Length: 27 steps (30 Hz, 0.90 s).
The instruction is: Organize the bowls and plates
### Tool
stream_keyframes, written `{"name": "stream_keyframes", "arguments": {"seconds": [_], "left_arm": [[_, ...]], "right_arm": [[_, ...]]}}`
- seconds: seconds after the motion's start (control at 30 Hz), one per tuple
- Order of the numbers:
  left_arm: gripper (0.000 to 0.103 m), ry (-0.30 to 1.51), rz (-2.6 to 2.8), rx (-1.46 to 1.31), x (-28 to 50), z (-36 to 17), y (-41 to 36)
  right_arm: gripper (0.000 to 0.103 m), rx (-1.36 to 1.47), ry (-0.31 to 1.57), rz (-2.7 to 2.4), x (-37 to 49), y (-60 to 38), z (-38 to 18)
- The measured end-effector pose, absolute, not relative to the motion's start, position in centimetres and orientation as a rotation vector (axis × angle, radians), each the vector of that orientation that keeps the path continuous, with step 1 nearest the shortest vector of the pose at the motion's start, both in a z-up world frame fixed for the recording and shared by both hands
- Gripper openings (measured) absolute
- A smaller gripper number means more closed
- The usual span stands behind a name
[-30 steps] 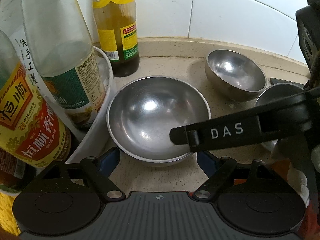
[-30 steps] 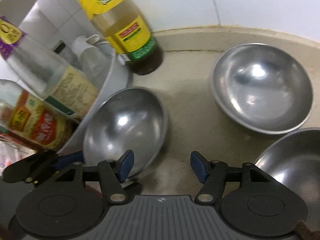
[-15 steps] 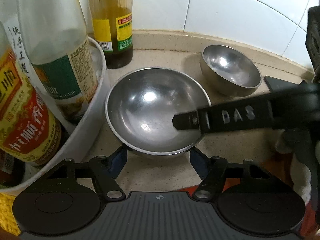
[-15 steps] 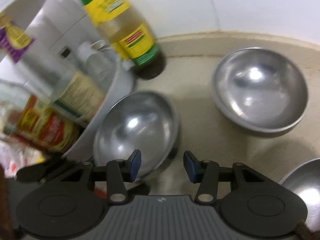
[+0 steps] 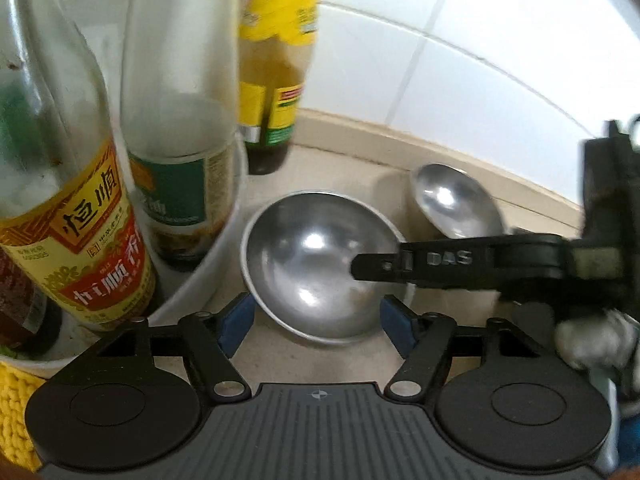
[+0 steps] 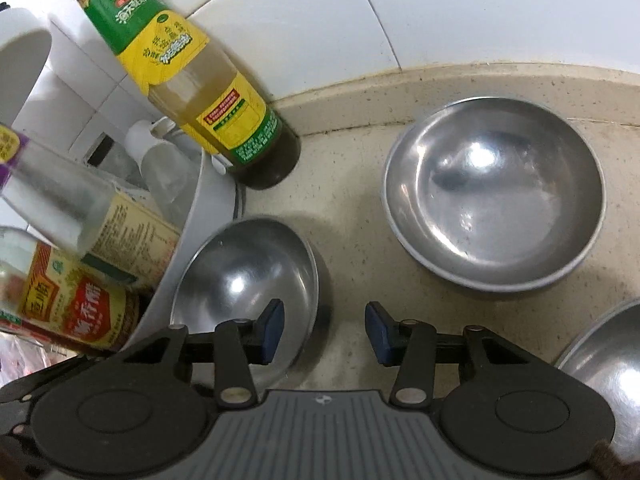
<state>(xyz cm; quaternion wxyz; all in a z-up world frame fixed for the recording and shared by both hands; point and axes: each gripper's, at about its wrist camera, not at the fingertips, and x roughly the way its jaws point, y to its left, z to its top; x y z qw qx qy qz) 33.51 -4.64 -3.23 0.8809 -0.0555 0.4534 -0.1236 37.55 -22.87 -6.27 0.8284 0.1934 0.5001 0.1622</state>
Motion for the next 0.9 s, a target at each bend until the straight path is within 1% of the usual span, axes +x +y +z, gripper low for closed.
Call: {"name": "stream_keyframes", "arguments": {"seconds": [0.07,0.13,0.2,0.3,0.63,0.83,0.9], "left_arm": [[0.072,0.974,-0.226,-0.125,34.3,-4.1,-5.0],[0.068,0.971,-0.201,-0.102,34.3,-4.5,-5.6],[0.064,0.957,-0.194,-0.071,34.0,-4.4,-5.8],[0.060,0.963,-0.217,-0.057,34.0,-4.3,-6.4],[0.065,0.954,-0.307,0.012,31.4,-4.0,-8.3],[0.067,0.924,-0.358,0.082,29.3,-3.8,-9.7],[0.066,0.940,-0.373,0.089,29.6,-4.5,-10.0]], "right_arm": [[0.041,0.409,1.066,0.354,37.8,-22.6,-6.4],[0.036,0.396,1.069,0.358,37.8,-22.3,-6.5],[0.033,0.417,1.086,0.391,37.6,-22.1,-6.8],[0.033,0.390,1.086,0.393,36.8,-22.0,-6.6],[0.033,0.448,1.080,0.358,32.1,-24.3,-4.8],[0.033,0.454,1.050,0.319,29.1,-25.4,-4.1],[0.033,0.461,1.037,0.302,28.7,-25.8,-4.5]]}}
